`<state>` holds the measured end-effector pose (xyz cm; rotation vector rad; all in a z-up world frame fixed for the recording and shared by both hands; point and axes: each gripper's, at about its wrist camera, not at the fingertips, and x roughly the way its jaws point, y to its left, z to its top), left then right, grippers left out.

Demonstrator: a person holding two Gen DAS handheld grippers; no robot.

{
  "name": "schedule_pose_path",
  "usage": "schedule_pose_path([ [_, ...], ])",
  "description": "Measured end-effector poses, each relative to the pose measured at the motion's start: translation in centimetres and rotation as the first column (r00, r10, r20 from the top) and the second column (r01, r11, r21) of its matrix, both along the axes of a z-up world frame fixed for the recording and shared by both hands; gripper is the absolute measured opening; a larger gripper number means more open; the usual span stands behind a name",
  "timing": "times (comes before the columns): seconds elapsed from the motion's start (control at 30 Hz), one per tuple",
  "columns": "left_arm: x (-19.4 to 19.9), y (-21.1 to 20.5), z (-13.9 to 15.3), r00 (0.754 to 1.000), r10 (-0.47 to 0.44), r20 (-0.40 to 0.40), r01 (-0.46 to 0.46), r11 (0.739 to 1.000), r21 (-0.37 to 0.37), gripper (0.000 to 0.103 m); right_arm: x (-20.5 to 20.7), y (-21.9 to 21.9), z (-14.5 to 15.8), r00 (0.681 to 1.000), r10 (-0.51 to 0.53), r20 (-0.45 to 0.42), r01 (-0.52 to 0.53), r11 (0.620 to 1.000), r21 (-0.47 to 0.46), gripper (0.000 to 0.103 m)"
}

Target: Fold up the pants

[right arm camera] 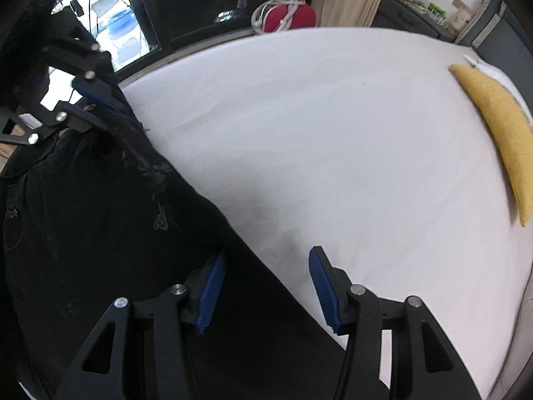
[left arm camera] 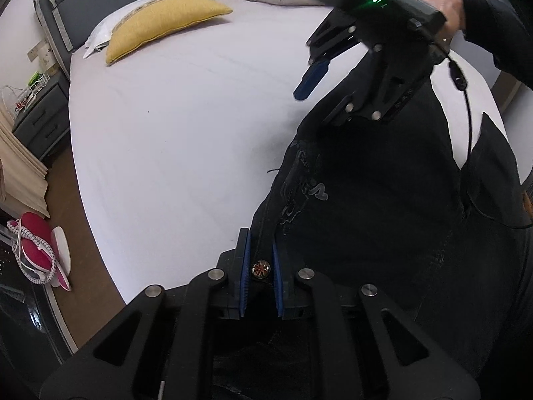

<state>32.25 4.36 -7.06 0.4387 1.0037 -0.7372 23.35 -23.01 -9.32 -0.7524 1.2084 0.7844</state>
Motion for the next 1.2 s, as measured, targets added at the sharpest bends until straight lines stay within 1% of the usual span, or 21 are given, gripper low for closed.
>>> schedule_pose_path([
  [0.03, -0.1, 1.3, -0.1, 1.0, 0.002, -0.001, -0.002, 1.0, -0.005, 0.011, 0.2, 0.0, -0.4, 1.0, 0.007, -0.011, -0.007, 1.0, -0.011, 0.053],
  [0.07, -0.1, 1.5, 0.0, 1.0, 0.004, 0.001, -0.004, 1.0, -0.009, 0.011, 0.3, 0.0, -0.7, 1.0, 0.011, -0.024, -0.012, 1.0, -0.018, 0.047],
  [0.1, -0.3, 0.6, -0.2, 1.0, 0.005, 0.004, -0.005, 1.0, -0.009, 0.011, 0.5, 0.1, -1.0, 0.999, 0.013, -0.042, -0.014, 1.0, -0.019, 0.043],
  [0.13, -0.4, 0.7, -0.2, 1.0, 0.004, 0.005, -0.004, 1.0, -0.011, 0.011, 0.8, 0.4, -1.1, 0.998, 0.014, -0.057, -0.015, 1.0, -0.012, 0.035],
  [0.17, -0.7, -1.4, -0.8, 1.0, 0.005, 0.008, -0.005, 1.0, -0.01, 0.011, 0.8, 0.4, -1.1, 0.998, 0.02, -0.067, -0.02, 1.0, -0.004, 0.026],
  [0.2, -0.7, -1.9, -0.8, 1.0, 0.007, 0.009, -0.007, 1.0, -0.011, 0.011, 0.7, 0.5, -1.0, 0.997, 0.025, -0.074, -0.025, 1.0, 0.003, 0.022],
  [0.23, -0.4, -2.5, -0.9, 1.0, 0.01, 0.009, -0.01, 1.0, -0.014, 0.011, 0.5, 0.4, -0.9, 0.997, 0.026, -0.076, -0.025, 1.0, 0.007, 0.015],
  [0.27, -0.3, -2.5, -0.9, 1.0, 0.013, 0.009, -0.013, 1.0, -0.015, 0.011, 0.4, 0.3, -0.7, 0.996, 0.026, -0.08, -0.025, 1.0, 0.015, 0.01],
  [0.47, -1.1, -1.8, -0.1, 0.999, 0.032, 0.012, -0.031, 0.999, -0.038, 0.01, -1.5, -0.9, 1.8, 0.998, -0.012, -0.055, 0.017, 0.996, 0.091, 0.004],
  [0.67, -3.1, -1.2, 1.4, 0.999, 0.048, 0.014, -0.047, 0.997, -0.055, 0.01, -5.2, -1.9, 3.7, 1.0, 0.003, 0.0, -0.003, 0.992, 0.122, 0.004],
  [0.8, -5.2, -1.1, 2.5, 0.999, 0.051, 0.009, -0.051, 0.997, -0.063, 0.01, -8.9, -1.4, 5.2, 0.999, 0.015, 0.039, -0.021, 0.988, 0.155, 0.004],
  [0.9, -7.5, -1.1, 3.2, 0.999, 0.038, 0.004, -0.038, 0.997, -0.064, 0.01, -12.0, -1.1, 5.8, 0.998, 0.017, 0.061, -0.028, 0.985, 0.172, 0.004],
  [1.03, -11.4, -0.9, 3.7, 1.0, 0.009, -0.004, -0.009, 0.998, -0.062, 0.01, -16.8, -0.6, 5.5, 0.996, 0.049, 0.077, -0.059, 0.989, 0.139, 0.004],
  [1.2, -16.6, -0.9, 3.0, 0.999, -0.032, -0.029, 0.031, 0.999, -0.036, 0.01, -24.1, -0.1, 4.9, 0.99, 0.092, 0.108, -0.1, 0.993, 0.068, 0.004],
])
